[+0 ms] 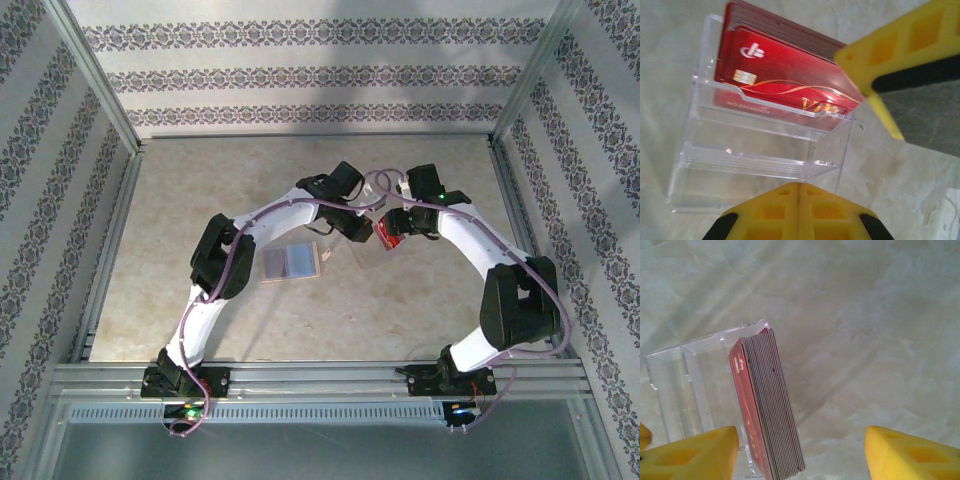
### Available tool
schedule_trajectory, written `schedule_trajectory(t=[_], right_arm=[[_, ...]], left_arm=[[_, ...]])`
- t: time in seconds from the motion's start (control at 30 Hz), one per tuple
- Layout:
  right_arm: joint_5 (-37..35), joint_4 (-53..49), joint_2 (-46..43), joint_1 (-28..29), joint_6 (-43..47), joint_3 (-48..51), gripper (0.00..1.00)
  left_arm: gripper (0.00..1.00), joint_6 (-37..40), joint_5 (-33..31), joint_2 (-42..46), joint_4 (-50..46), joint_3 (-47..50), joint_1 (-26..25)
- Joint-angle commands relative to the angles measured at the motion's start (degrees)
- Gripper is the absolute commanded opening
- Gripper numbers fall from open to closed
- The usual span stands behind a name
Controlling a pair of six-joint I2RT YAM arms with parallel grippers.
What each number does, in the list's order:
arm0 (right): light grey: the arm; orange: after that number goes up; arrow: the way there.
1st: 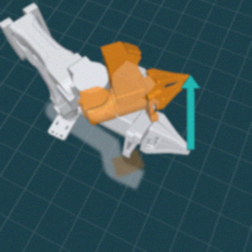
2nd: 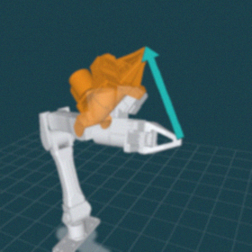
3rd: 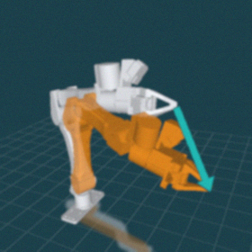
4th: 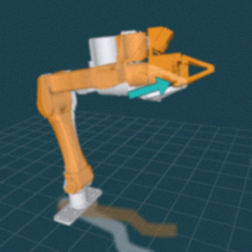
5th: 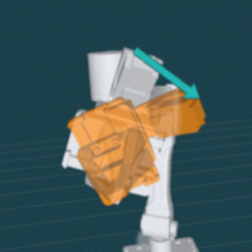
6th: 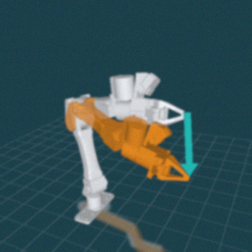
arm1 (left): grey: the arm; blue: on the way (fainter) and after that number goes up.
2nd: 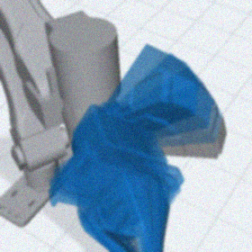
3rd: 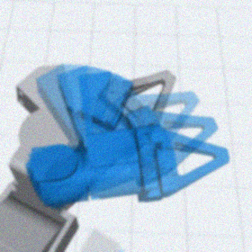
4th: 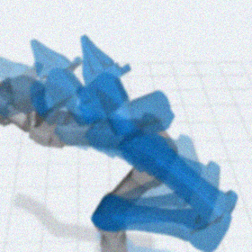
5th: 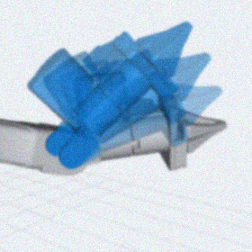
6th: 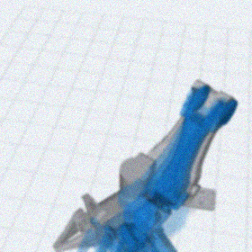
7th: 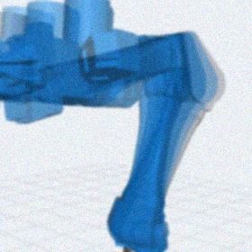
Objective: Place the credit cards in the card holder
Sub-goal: Pick up the credit card from the storage box.
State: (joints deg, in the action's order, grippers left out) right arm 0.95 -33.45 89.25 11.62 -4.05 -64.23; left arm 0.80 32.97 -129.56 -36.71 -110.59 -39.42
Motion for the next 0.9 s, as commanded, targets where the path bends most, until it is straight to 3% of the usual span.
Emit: schedule_trajectory(t=[0.0, 0.57, 0.87], right_arm=[[0.4, 1.1, 1.6, -1.3, 0.4, -0.1, 0.66], [4.8, 1.1, 4.0, -1.6, 0.4, -0.2, 0.65], [1.6, -0.2, 6.0, 0.0, 1.1, -0.9, 0.65]], left_arm=[[0.00, -1.2, -0.3, -2.5, -2.7, -2.1, 0.0], [0.00, 0.0, -2.9, -6.5, -4.2, 0.5, 0.3], [0.00, -0.1, -2.7, -6.2, -4.2, 1.6, 0.3]])
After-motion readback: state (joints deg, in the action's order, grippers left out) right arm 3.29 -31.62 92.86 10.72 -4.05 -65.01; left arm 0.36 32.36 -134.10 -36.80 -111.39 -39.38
